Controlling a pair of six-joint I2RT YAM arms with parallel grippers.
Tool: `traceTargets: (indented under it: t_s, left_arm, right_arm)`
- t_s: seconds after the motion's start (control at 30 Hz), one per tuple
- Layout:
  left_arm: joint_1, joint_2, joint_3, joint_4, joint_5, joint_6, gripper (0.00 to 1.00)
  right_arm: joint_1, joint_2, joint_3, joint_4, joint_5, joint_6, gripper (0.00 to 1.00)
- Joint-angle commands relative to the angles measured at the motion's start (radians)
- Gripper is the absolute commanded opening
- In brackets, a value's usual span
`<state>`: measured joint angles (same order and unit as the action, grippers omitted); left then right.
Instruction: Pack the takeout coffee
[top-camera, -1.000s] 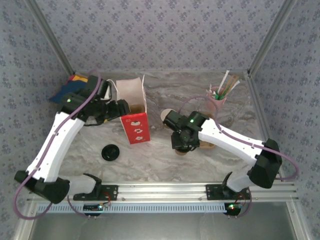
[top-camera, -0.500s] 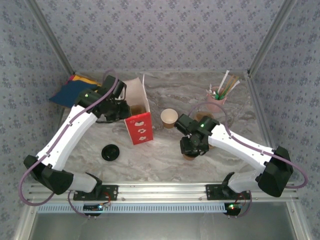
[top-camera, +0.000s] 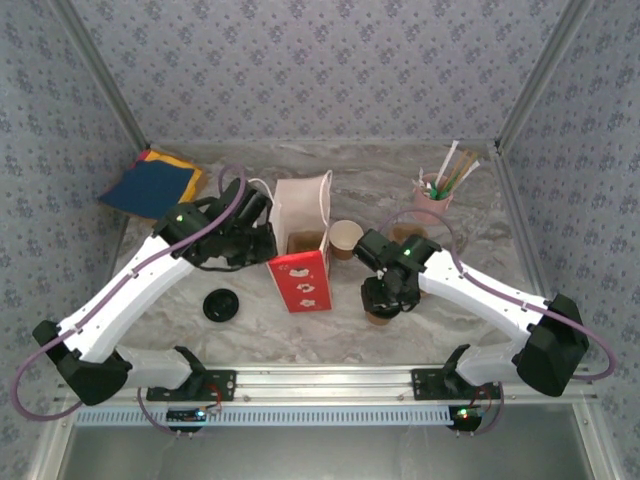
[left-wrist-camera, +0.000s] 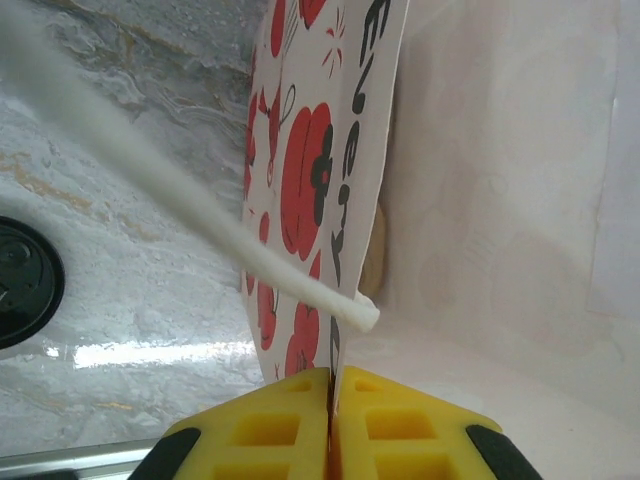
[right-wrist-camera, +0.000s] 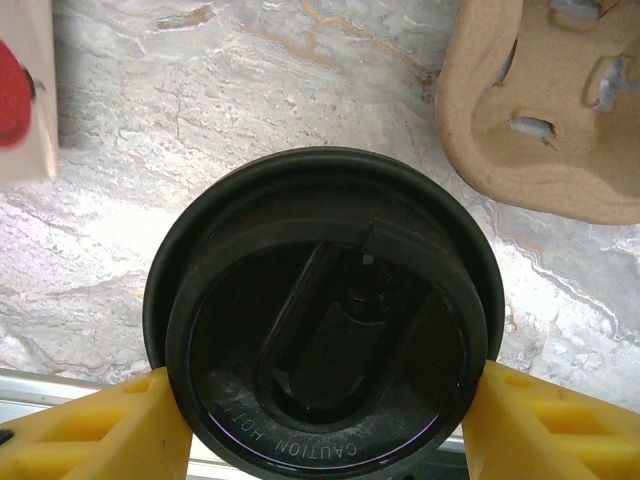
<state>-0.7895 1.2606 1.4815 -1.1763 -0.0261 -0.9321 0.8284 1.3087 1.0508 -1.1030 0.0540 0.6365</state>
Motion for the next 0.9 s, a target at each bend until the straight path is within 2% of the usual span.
traceTargets:
  t_s: [0.0,0.17,0.43,0.57,0.73,0.87]
  left_arm:
    - [-0.026,-0.038,-0.027,-0.003,-0.041,-0.067,0.1]
    - [-0.044,-0.053,-0.04,-0.012,-0.081,-0.074,0.1]
    - [-0.051,-0.053,-0.047,-0.004,-0.089,-0.068,0.31]
    - [-0.05,-0.055,-0.042,-0.003,-0.092,-0.063,0.33]
    - [-0.051,-0.064,-0.046,-0.006,-0.106,-0.063,0.44]
    - [-0.05,-0.066,-0.05,-0.008,-0.112,-0.065,0.46]
  right_arm:
    - [-0.007,-0.009,-0.019,-0.001,-0.012,-0.044,0.66]
    - [-0.005,-0.008,-0.04,0.016,-0.012,-0.046,0.67]
    - [-0.001,-0.004,-0.021,-0.002,-0.002,-0.037,0.75]
    - [0.0,0.004,-0.002,-0.014,0.002,-0.038,0.78]
    - [-0.003,0.017,0.031,-0.032,0.0,-0.044,0.81]
    - [-0.004,0.03,0.043,-0.04,0.001,-0.053,0.82]
